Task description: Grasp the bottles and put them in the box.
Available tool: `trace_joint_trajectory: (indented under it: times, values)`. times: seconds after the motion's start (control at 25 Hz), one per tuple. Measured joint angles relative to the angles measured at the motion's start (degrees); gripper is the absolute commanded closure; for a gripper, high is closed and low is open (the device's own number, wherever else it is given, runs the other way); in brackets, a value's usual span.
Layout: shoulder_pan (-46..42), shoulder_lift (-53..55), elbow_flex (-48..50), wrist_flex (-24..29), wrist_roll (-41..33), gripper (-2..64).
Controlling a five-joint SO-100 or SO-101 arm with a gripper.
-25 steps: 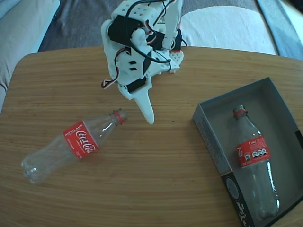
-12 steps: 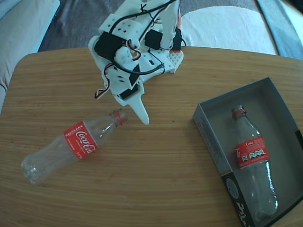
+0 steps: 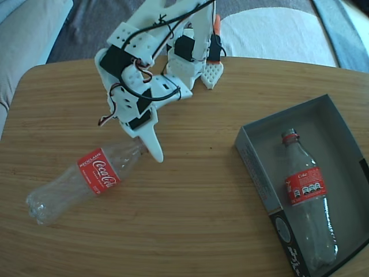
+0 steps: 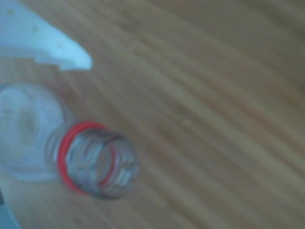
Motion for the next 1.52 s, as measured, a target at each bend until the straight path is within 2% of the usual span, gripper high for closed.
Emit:
trace_joint_trajectory:
  times: [0.12, 0.72, 1.0, 1.52]
  values:
    - [0.2, -2.6, -1.9, -1.8, -0.1, 5.4]
    - [-0.1, -4.0, -3.3, -1.4, -0.1, 5.4]
    - [-3.7, -4.4, -3.3, -1.7, -0.1, 5.4]
    - [-5.2, -4.9, -3.3, -1.9, 0.0, 5.4]
